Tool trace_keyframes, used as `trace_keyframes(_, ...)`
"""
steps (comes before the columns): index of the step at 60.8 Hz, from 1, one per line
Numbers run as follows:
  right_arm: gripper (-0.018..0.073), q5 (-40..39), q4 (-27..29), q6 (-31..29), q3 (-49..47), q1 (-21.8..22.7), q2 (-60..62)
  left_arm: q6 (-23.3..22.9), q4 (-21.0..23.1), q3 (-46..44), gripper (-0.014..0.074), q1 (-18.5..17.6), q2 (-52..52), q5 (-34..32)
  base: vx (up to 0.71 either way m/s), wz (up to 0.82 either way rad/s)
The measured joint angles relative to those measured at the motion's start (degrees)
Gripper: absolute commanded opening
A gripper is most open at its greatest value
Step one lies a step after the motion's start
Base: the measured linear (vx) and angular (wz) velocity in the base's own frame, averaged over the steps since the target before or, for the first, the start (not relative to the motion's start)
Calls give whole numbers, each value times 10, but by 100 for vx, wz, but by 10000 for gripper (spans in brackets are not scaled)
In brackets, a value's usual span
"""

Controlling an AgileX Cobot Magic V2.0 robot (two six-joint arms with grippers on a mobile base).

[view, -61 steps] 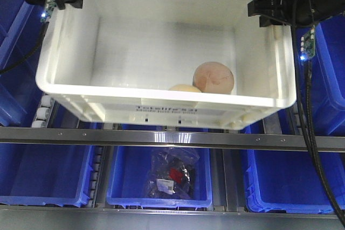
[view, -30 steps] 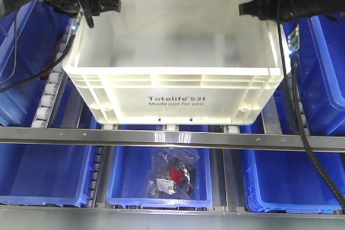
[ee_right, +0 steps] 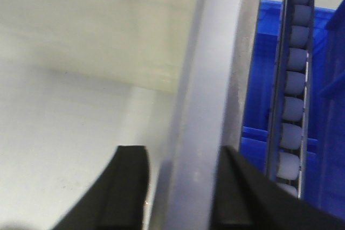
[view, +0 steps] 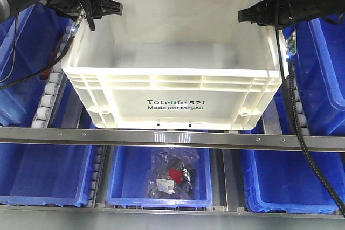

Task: Place moving items into box and shelve
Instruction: 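Push the crate with both grippers forward onto the shelf roller track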

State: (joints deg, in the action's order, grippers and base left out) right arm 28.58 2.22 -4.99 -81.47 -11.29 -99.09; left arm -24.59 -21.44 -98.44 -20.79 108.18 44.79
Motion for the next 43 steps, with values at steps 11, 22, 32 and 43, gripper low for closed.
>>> trace_keyframes(11,649,-1,19,-6,0,-12,1,-19,-15,0,651,-11,2,-11,0,0)
trace_keyframes(22,634,-10,27,-7,0,-18,21,-46,-47,0,653,-18,-11,-16,0,0)
trace_keyframes(32,586,-42,30,-10,-5,-26,37,-58,-70,-3,608,-23,-42,-52,0,0)
trace_keyframes(43,564,-53,34,-14,-8,-29,35,-57,-73,-6,541,-27,-36,-74,0,0)
